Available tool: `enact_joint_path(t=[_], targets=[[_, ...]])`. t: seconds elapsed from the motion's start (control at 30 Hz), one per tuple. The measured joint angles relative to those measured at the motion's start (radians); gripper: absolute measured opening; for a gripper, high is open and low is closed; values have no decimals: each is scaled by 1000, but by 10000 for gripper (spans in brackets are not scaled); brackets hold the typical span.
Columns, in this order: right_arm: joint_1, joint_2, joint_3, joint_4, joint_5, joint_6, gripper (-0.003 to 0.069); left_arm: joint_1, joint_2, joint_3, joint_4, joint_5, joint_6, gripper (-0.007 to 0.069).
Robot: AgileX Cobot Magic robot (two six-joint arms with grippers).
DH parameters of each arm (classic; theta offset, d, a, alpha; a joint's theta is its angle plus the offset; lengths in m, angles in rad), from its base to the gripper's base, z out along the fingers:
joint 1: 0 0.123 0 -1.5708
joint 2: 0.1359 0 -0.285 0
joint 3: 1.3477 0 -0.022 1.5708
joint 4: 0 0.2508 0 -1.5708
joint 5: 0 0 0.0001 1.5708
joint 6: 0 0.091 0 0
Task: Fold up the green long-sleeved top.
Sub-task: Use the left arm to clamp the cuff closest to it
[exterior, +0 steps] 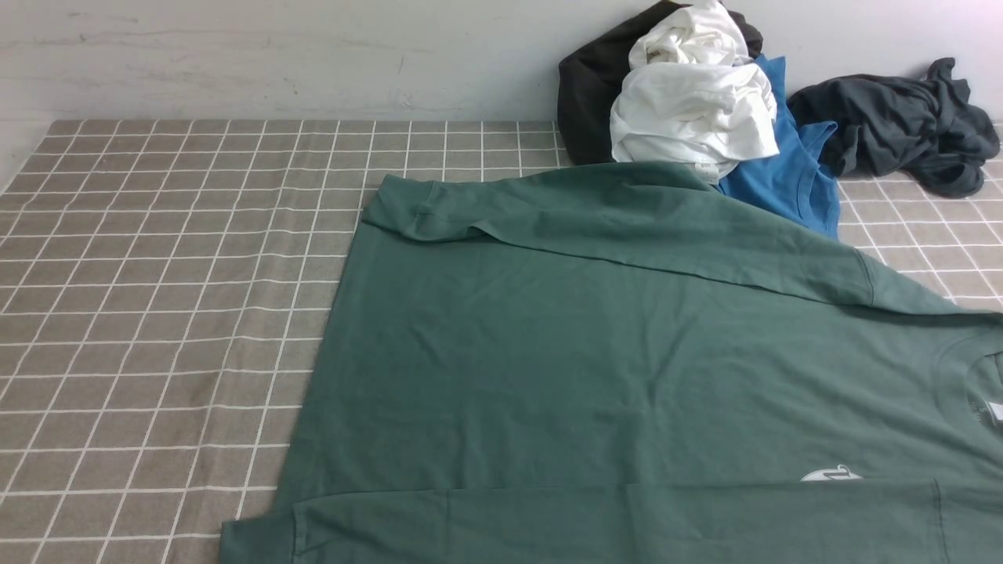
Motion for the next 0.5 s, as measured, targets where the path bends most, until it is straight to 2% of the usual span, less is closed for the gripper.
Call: enact_joint_path(t=[0.07, 0.13, 0.27, 0.3, 0.37, 0.47, 0.5], targets=[[0, 76, -57, -51, 131, 45, -14, -4, 67, -20, -1, 108, 0, -7], [0, 180, -116, -72, 356, 112, -14, -23, 156, -25, -26, 292, 3, -7], [55, 311, -137, -13, 680, 124, -14, -77, 309, -25, -125, 581, 84, -7], [55, 317, -137, -7, 693, 121, -14, -80, 327, -25, -131, 606, 92, -7], [136, 406, -137, 94, 841, 44, -14, -119, 448, -25, -224, 736, 207, -3], [225, 519, -137, 188, 946, -108, -14, -140, 591, -25, -305, 786, 313, 31], [238, 528, -137, 199, 951, -118, -14, -140, 600, -25, -310, 787, 320, 31]])
